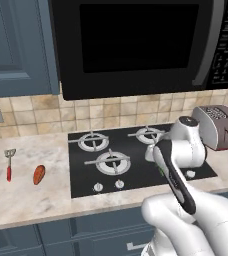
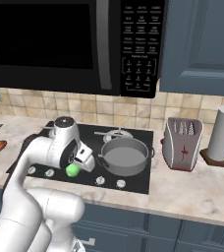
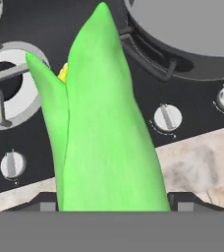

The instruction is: Put the corn and sweet potato in the pot. Retrieve the spatula and lightly stir the vegetables in the pot.

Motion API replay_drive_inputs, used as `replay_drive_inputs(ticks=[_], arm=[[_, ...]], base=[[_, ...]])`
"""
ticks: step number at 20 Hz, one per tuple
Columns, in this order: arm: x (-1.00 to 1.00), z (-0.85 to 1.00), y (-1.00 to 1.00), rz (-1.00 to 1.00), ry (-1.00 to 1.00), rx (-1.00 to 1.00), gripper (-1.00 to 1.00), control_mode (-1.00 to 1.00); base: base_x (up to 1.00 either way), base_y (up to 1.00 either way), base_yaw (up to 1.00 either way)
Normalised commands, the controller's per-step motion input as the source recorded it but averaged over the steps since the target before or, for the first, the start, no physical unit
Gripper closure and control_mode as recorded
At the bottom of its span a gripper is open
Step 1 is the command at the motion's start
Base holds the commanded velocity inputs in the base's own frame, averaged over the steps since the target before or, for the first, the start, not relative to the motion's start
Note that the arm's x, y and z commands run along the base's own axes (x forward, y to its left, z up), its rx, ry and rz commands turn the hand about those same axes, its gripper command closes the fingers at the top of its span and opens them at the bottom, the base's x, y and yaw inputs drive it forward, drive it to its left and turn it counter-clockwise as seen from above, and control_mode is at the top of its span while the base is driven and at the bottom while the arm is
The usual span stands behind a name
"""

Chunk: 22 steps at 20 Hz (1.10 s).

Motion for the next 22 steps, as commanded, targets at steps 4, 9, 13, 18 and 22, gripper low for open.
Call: replay_drive_inputs(ticks=[4, 9, 13, 18, 22], arm=[[-0.21, 0.15, -0.69, 0.0, 0.04, -0.21, 1.0, -1.0], [-0.05, 0.01, -0.72, 0.0, 0.0, -0.13, 1.0, -1.0], [0.0, 0.19, -0.69, 0.0, 0.0, -0.07, 1.0, -1.0], [0.0, 0.15, -0.32, 0.0, 0.0, 0.01, 1.0, -1.0], [0.0, 0.01, -0.06, 0.0, 0.0, 0.13, 1.0, -1.0]], base=[[0.0, 0.0, 0.0], [0.0, 0.0, 0.0], [0.0, 0.0, 0.0], [0.0, 0.0, 0.0], [0.0, 0.0, 0.0]])
